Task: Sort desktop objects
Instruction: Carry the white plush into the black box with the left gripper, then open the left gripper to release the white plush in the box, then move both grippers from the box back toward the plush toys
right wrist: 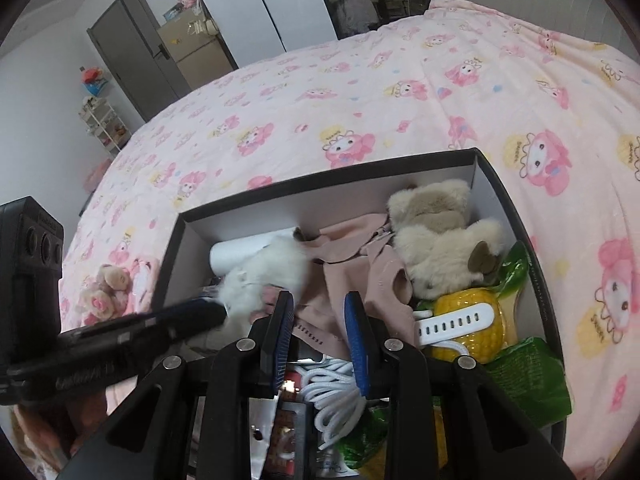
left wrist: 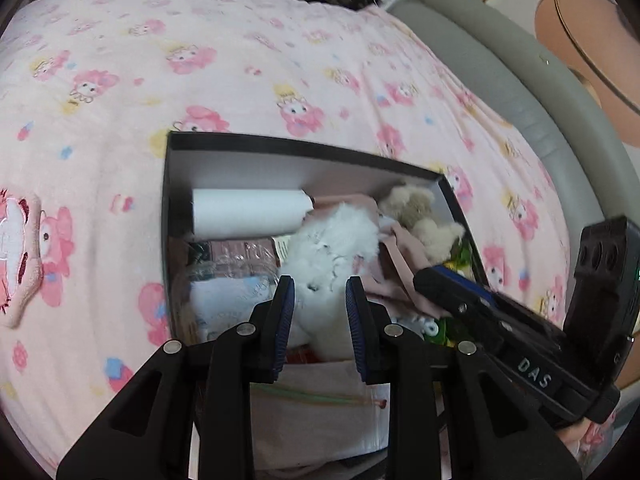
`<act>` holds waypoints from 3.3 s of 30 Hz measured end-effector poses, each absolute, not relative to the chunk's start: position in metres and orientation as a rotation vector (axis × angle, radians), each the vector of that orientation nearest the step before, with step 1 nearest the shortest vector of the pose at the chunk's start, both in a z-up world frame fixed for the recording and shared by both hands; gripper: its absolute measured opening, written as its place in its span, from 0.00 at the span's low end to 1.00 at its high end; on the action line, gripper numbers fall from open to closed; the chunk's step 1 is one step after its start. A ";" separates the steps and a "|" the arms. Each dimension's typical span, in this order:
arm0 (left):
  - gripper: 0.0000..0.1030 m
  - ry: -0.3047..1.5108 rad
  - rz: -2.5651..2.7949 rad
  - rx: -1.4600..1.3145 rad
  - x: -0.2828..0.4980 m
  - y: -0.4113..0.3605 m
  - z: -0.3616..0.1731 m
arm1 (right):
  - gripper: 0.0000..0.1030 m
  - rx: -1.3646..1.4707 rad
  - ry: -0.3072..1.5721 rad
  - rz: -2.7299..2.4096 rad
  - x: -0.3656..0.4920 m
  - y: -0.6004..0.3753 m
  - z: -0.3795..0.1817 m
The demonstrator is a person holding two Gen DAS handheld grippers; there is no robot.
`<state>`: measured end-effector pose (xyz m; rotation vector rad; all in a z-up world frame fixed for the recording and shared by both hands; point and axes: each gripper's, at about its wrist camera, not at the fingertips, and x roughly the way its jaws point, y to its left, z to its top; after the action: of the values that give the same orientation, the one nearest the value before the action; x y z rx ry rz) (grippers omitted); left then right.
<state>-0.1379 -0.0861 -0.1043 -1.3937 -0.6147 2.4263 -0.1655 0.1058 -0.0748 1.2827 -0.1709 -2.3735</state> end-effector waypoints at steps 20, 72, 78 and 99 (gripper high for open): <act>0.21 -0.526 2.393 -1.477 -0.149 -0.060 -0.123 | 0.23 1.335 0.027 -2.408 -0.170 0.087 -0.091; 0.35 -0.402 2.509 -1.179 -0.009 -0.052 -0.017 | 0.28 1.177 -0.115 -2.582 -0.042 0.111 -0.003; 0.37 -0.399 2.552 -1.220 0.016 -0.069 -0.017 | 0.29 1.184 -0.134 -2.519 -0.020 0.095 -0.009; 0.40 -0.451 2.725 -1.190 0.073 -0.134 0.000 | 0.37 1.142 -0.015 -2.436 0.019 0.028 0.002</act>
<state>0.0733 -0.1342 0.0003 -1.1895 -0.4507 2.7253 0.0190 0.0279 0.0021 1.1424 -0.0153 -2.4364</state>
